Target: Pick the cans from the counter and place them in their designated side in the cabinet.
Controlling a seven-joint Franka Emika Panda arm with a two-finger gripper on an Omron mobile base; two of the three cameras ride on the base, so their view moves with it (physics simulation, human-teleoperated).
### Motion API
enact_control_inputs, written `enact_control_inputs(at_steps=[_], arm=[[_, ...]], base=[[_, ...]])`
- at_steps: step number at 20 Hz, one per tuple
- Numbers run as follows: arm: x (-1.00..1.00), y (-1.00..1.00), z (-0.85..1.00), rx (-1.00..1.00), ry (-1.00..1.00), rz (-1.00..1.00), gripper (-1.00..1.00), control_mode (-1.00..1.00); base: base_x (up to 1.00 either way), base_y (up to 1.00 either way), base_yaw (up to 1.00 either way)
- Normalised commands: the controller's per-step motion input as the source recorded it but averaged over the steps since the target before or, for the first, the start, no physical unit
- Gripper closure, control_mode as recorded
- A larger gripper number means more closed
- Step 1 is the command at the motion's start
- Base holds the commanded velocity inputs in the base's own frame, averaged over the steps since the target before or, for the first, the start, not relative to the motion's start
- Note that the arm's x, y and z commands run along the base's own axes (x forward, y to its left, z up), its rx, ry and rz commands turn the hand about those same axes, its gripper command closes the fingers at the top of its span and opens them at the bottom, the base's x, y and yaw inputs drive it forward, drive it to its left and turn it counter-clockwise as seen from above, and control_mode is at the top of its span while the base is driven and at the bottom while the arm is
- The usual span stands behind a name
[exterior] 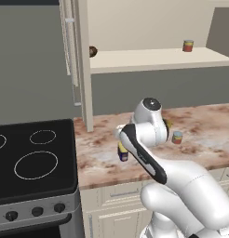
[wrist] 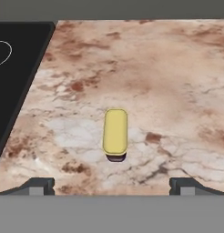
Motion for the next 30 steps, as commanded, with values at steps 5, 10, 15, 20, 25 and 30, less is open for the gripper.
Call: enact_control_inputs(at_steps=[5,10,15,20,25,30], arm=[[0.08,0.00,-0.08,0.02,-0.03,0.00,-1.00,-1.00],[0.14,0.00,-0.12,0.00,0.01,0.00,-1.00,-1.00],[0.21,0.02,-0.12,0.00,0.04,0.00,-1.00,-1.00],[0.18,0.01,-0.12,0.00,0.02,0.00,-1.00,-1.00],[0.13,0.00,-0.14,0.00,0.02,0.00,-1.00,-1.00],[0.10,0.02,-0.18,0.00,0.05,0.00,-1.00,-1.00]], base=[[0.00,0.00,0.00],[0.00,0.00,0.00],[0.00,0.00,0.00],[0.00,0.00,0.00],[0.00,0.00,0.00],[0.00,0.00,0.00]])
